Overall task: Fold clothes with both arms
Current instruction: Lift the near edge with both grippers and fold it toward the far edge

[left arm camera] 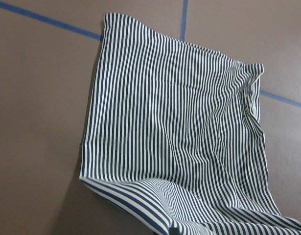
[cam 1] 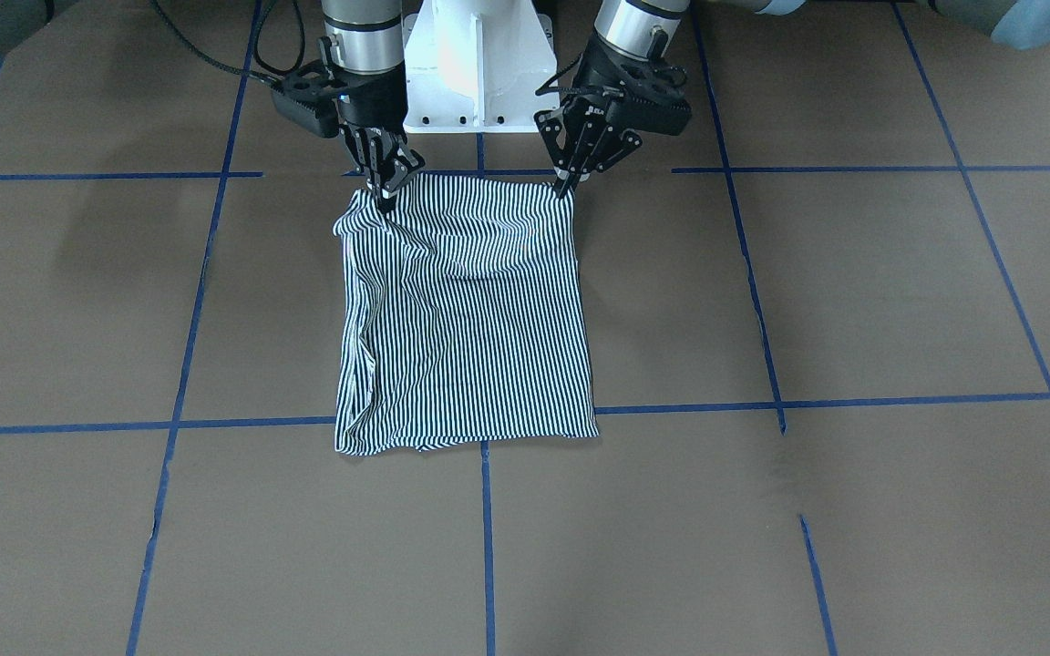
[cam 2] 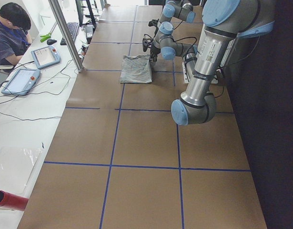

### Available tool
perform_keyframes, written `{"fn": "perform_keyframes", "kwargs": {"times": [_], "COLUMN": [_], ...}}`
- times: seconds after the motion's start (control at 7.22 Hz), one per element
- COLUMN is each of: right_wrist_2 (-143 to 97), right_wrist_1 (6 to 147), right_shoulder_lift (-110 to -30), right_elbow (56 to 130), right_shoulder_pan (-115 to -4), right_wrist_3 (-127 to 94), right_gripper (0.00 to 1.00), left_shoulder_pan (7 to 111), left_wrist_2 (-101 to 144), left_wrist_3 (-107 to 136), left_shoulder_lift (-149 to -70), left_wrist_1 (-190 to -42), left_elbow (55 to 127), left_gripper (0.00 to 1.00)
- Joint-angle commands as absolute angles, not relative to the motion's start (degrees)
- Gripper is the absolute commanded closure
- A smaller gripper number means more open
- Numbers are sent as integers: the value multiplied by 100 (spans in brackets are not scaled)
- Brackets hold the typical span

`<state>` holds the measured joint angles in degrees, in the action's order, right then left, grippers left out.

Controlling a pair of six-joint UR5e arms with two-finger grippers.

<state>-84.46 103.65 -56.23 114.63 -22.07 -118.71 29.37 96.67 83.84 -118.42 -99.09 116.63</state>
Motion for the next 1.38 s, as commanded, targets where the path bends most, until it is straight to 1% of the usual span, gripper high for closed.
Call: {"fn": "perform_keyframes", "kwargs": {"times": [0.0,0.28,0.55,0.83,0.97,1.11,1.25], "right_wrist_2": [-8481,-8630,-8640,-8640,-8640,-8648,-8657], "right_wrist_1": [9828,9241,8589,8211,8061,8033,8051], "right_shoulder_lift": [-5170,-4590,-3967,-3858,-3858,-3867,-3885], "right_elbow": [10429,9121,7837,7271,7138,7058,7058], "right_shoulder_pan": [-2766,-3215,-3488,-3542,-3542,-3542,-3507], "right_wrist_3": [-11594,-11383,-11268,-11206,-11197,-11154,-10701], "right_gripper": [100,100,100,100,100,100,42], "left_shoulder_pan": [3444,3699,3875,3876,3876,3867,3858], "left_wrist_2": [9738,9738,9738,9730,9729,9721,9729], "left_wrist_3": [8130,7921,7744,7717,7717,7717,7708], "left_shoulder_lift": [-12355,-12436,-12682,-12752,-12788,-12788,-12779], "left_wrist_1": [-10123,-11069,-11389,-11889,-12005,-12006,-12006], "left_elbow": [10711,9726,9003,8414,8211,8165,8165], "left_gripper": [100,100,100,100,100,100,70]}}
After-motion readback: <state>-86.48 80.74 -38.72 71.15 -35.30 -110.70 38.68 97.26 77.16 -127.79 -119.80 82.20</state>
